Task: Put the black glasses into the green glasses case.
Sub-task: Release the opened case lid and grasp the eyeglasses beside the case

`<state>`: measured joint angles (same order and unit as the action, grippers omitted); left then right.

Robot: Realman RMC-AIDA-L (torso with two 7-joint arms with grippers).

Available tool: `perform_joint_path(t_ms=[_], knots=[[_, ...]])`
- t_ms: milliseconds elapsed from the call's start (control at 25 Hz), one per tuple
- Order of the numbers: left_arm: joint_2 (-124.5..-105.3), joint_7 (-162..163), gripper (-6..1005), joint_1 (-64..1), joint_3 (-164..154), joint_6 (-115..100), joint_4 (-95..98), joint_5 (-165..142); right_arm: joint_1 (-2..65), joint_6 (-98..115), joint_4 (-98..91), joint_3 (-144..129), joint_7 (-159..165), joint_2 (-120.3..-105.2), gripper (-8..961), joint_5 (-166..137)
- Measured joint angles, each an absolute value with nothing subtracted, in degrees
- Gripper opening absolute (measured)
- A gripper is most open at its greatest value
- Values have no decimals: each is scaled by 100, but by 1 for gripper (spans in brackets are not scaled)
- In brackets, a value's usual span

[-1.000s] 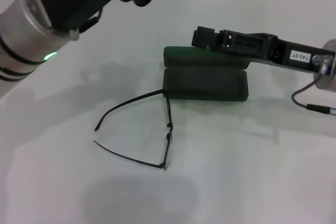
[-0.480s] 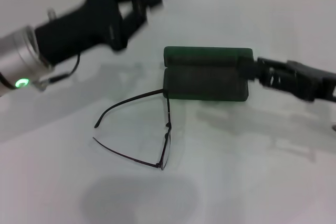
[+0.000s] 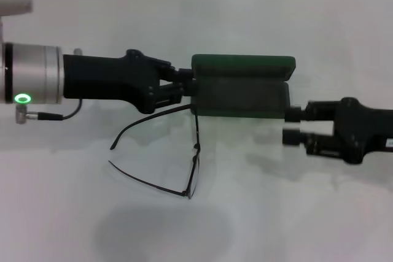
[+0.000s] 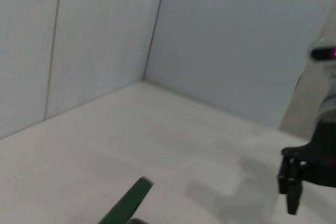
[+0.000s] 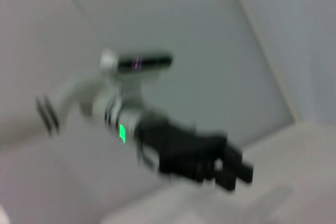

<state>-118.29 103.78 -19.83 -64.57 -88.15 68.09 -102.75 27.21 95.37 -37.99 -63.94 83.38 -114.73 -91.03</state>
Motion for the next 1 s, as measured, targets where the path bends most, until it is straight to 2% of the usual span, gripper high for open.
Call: perform_joint_path(t_ms=[80, 160, 560, 840, 1000], knots=[[-11948, 10593, 230, -1915, -6396, -8808, 7311, -10540, 2698, 9494, -4252, -6404, 8220, -11510, 475, -9577], [-11973, 10779, 232, -1898, -6344, -8802, 7524, -10562, 2689, 9474, -4751, -6489, 8199, -11540, 475, -9967], [-11967, 10875, 232, -1911, -5699, -8756, 7310, -10237, 3207, 9464, -5989, -6959, 8258, -11543, 474, -10748], [-11945, 10486, 232, -1944, -5000, -8760, 6556, -9716, 4649, 9190, -6712, -8009, 8266, -11570, 472, -12027], [-11929, 9539, 232, -1882, -4180, -8975, 5293, -8380, 5501, 8796, -6725, -8711, 8265, -11583, 471, -12618]])
